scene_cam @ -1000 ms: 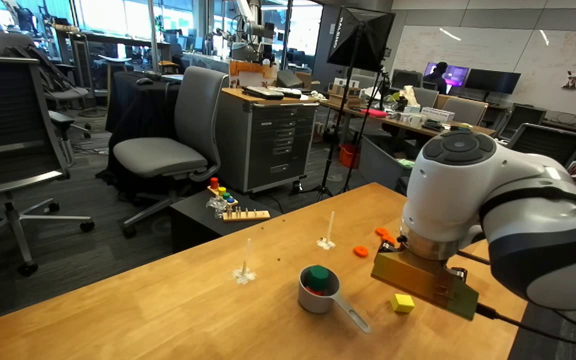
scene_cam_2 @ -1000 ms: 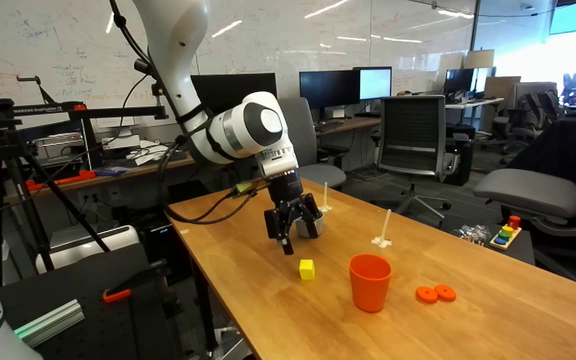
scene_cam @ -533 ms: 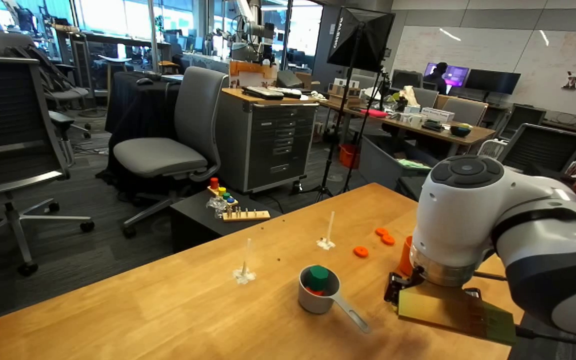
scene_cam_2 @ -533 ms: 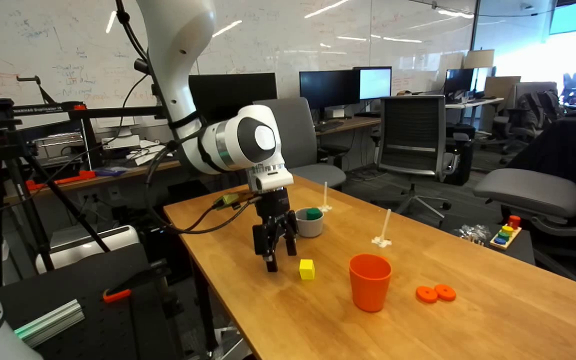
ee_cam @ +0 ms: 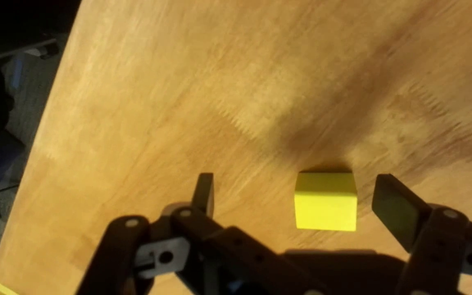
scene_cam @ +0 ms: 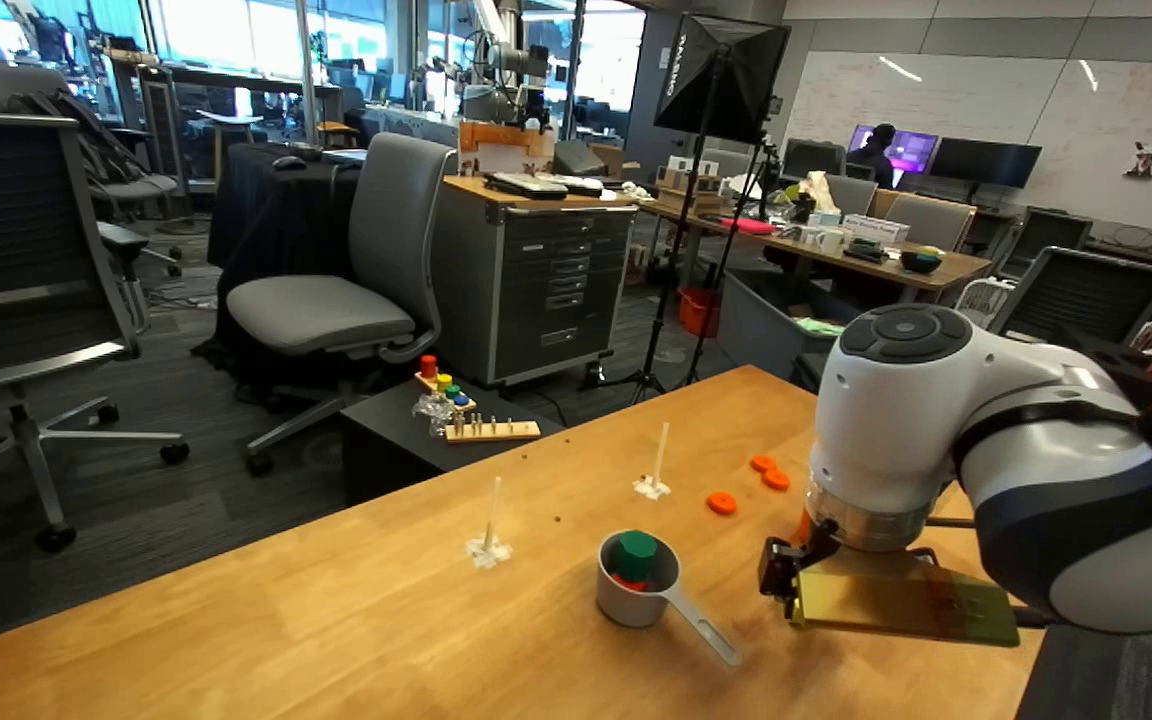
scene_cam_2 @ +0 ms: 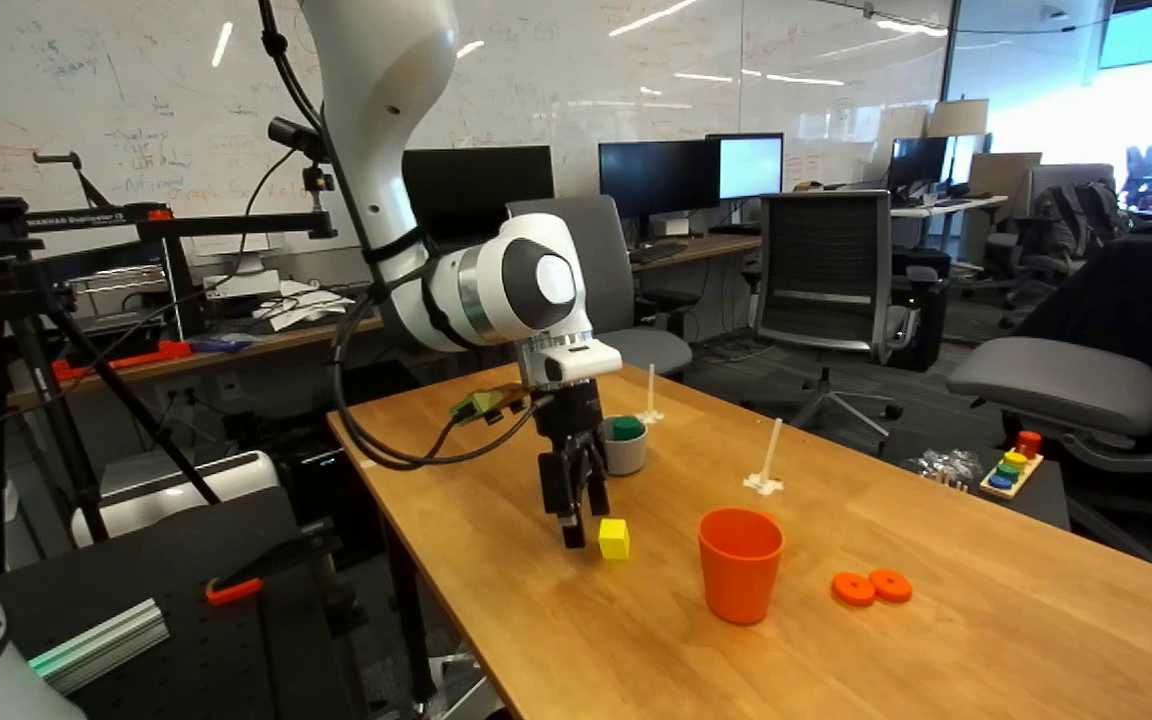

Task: Put the cubes inside the grey cup

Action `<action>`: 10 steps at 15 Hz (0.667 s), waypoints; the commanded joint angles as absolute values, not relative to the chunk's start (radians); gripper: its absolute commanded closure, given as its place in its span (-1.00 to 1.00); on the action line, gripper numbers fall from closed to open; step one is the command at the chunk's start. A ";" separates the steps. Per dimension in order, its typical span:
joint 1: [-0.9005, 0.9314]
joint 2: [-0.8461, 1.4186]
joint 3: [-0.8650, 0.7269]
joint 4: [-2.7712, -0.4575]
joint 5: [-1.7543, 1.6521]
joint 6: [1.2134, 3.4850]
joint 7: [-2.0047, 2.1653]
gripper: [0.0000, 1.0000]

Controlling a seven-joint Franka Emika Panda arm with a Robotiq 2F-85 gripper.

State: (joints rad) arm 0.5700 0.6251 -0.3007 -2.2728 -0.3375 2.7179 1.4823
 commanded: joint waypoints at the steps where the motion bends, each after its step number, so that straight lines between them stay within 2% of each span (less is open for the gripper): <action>1: 0.548 0.681 -0.298 -2.194 -0.357 2.704 1.476 -1.00; 4: 0.537 0.736 -0.284 -2.142 -0.337 2.714 1.482 -1.00; 5: 0.547 0.759 -0.291 -2.125 -0.341 2.717 1.490 -0.50; 6: 0.546 0.774 -0.289 -2.112 -0.336 2.719 1.488 -0.46; 7: 0.548 0.790 -0.290 -2.099 -0.333 2.722 1.489 -0.32; 10: 0.553 0.813 -0.299 -2.075 -0.325 2.730 1.493 0.16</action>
State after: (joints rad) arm 0.5535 0.7753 -0.2966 -2.1137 -0.3354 2.7282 1.4785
